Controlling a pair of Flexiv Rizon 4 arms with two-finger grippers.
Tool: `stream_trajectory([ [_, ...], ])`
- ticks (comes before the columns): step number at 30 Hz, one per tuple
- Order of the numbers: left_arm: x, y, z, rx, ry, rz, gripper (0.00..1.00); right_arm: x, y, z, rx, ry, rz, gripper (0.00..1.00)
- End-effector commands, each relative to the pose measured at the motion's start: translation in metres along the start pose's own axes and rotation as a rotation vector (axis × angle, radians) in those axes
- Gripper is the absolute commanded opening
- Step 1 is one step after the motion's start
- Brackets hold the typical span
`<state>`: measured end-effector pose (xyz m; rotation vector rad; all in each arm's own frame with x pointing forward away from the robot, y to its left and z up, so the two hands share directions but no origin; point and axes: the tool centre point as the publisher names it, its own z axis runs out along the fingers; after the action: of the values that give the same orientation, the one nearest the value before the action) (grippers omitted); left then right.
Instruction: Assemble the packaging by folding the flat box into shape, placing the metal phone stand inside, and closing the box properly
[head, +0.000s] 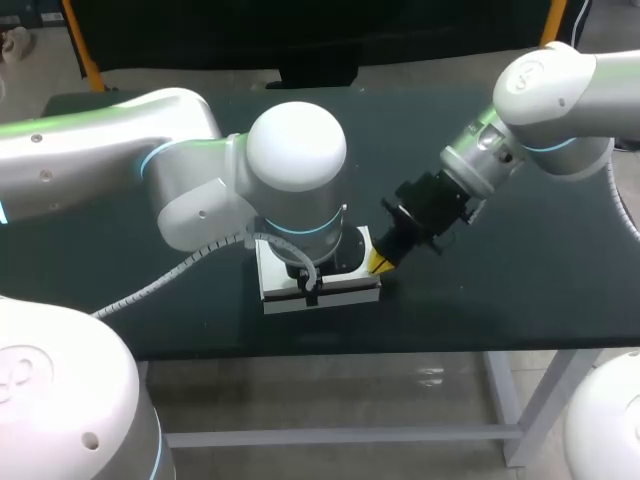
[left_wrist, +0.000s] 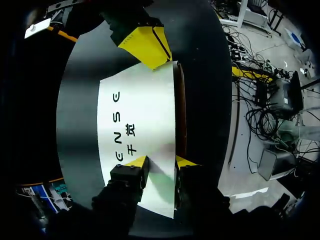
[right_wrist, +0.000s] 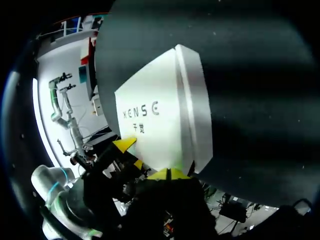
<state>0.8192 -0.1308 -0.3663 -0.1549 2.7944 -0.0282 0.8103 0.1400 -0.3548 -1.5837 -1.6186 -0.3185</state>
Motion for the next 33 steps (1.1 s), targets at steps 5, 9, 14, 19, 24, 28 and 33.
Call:
stream_trajectory([
  [5,0.005,-0.001,0.004,-0.001,0.002,-0.002,0.33,-0.001,0.001,0.000,0.003,0.004,0.002,0.00],
  [9,0.005,0.001,0.003,0.007,0.006,0.000,0.38,-0.002,0.001,0.001,0.000,0.002,0.006,0.00],
  [14,0.007,0.003,0.001,0.012,0.006,0.001,0.42,-0.003,0.002,0.001,0.000,0.004,0.011,0.00],
  [19,0.007,0.005,-0.001,0.018,0.004,-0.004,0.41,-0.003,0.002,0.001,0.001,0.005,0.010,0.00],
  [24,0.006,0.010,-0.005,0.041,0.002,-0.007,0.41,-0.003,0.003,0.001,0.001,0.007,0.011,0.00],
  [28,0.005,0.016,-0.014,0.082,-0.001,-0.017,0.40,-0.002,0.002,0.001,-0.002,0.006,0.011,0.00],
  [33,0.001,0.028,-0.030,0.155,0.016,-0.050,0.25,-0.002,0.002,0.002,-0.003,0.005,0.010,0.00],
])
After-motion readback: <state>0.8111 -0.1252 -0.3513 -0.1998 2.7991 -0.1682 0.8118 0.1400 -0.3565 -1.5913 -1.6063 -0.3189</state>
